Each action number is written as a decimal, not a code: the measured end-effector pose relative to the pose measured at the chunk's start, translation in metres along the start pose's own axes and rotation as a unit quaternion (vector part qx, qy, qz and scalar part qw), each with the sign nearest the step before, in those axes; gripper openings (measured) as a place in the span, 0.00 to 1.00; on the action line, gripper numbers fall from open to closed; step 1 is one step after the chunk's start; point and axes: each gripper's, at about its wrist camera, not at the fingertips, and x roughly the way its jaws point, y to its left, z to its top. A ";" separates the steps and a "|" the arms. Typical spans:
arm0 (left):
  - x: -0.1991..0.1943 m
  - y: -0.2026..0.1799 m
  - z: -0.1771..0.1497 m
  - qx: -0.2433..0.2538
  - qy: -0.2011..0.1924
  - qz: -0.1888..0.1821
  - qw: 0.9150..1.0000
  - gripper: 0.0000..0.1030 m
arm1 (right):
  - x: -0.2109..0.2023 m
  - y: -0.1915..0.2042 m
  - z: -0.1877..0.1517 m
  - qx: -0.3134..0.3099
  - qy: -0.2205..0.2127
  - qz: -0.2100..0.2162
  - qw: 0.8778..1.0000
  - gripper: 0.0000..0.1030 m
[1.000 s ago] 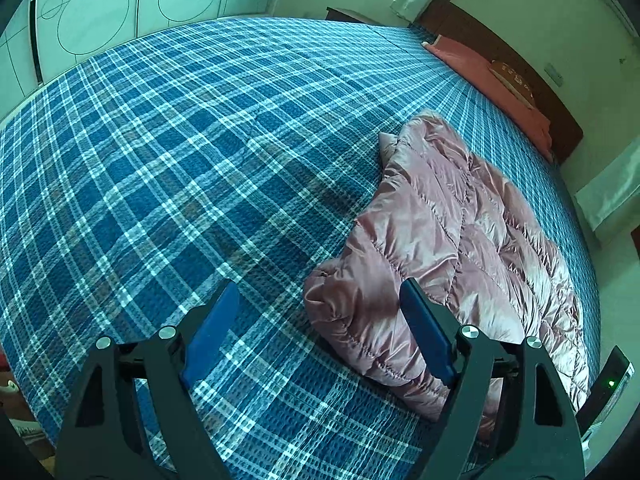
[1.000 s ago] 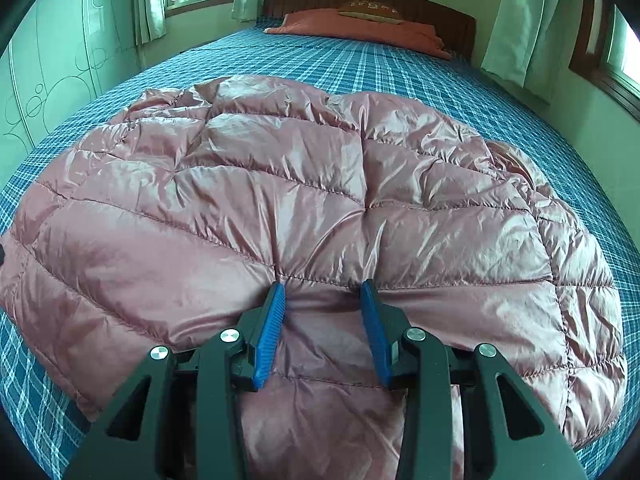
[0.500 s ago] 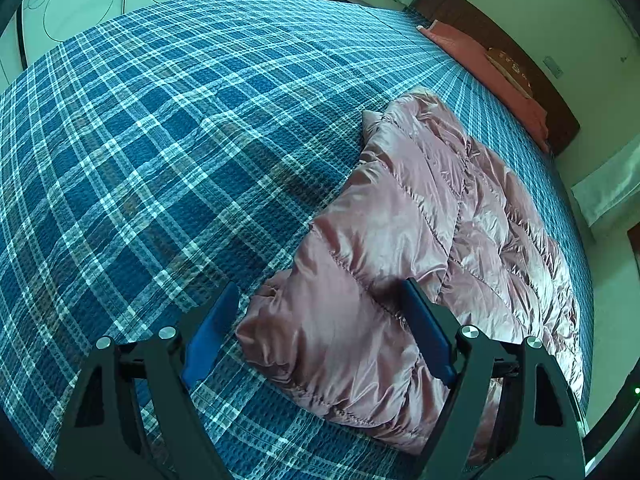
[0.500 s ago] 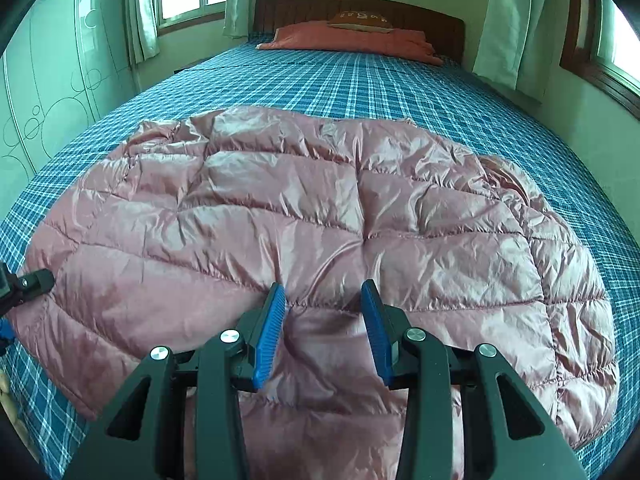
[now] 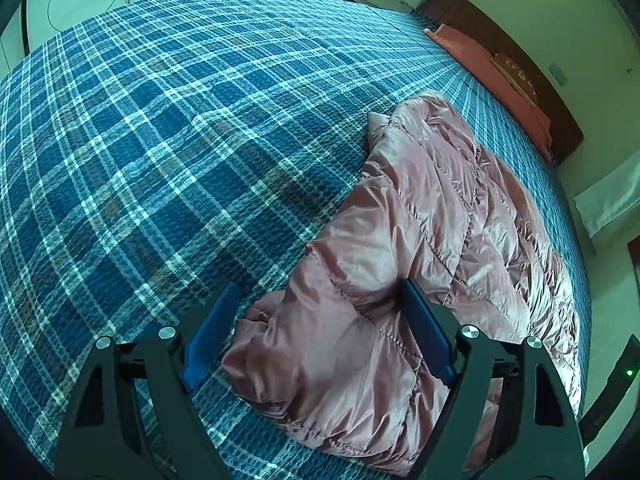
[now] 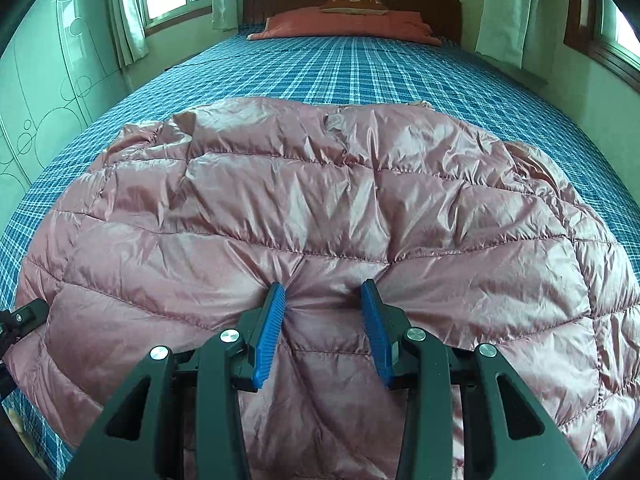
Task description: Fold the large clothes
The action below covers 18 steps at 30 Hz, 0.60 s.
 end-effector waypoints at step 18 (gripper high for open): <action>0.002 -0.011 -0.012 -0.028 -0.019 -0.023 0.999 0.51 | -0.003 -0.002 -0.006 0.002 -0.007 0.001 1.000 0.39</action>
